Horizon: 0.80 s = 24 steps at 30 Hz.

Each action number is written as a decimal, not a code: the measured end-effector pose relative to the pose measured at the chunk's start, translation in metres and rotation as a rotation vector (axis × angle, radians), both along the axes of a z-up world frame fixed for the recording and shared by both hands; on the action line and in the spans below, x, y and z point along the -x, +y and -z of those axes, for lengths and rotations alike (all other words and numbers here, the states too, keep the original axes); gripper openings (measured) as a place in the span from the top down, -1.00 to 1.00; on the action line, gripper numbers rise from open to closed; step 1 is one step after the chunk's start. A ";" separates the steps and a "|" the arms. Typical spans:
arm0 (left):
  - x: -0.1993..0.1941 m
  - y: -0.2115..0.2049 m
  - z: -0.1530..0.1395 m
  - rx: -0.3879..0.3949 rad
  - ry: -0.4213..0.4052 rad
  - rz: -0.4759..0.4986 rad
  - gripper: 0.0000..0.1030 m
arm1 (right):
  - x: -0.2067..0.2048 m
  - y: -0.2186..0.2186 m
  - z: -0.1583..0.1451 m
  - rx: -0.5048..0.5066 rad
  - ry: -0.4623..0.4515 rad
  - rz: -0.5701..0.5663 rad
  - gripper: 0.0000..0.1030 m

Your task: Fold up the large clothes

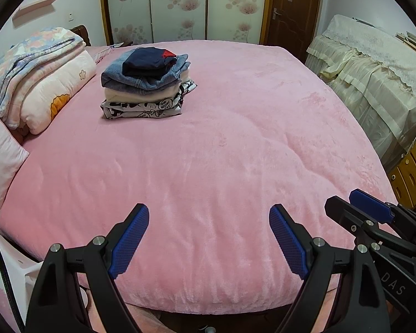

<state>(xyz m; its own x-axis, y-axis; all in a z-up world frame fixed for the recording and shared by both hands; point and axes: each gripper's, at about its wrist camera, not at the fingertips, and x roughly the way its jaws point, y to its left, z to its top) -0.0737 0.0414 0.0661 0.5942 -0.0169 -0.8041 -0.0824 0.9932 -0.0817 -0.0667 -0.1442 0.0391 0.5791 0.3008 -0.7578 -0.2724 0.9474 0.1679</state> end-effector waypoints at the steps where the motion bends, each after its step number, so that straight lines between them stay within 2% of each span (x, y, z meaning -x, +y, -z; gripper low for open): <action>1: 0.000 0.000 0.000 0.001 0.002 -0.001 -0.70 | 0.000 0.000 0.000 0.001 0.001 0.001 0.09; 24: -0.001 0.002 0.000 0.001 0.006 0.001 -0.70 | -0.001 -0.005 0.000 -0.004 0.005 0.005 0.09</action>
<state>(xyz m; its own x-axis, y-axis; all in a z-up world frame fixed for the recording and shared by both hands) -0.0728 0.0432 0.0662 0.5896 -0.0182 -0.8075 -0.0816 0.9933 -0.0820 -0.0657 -0.1491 0.0386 0.5770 0.3005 -0.7595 -0.2666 0.9482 0.1727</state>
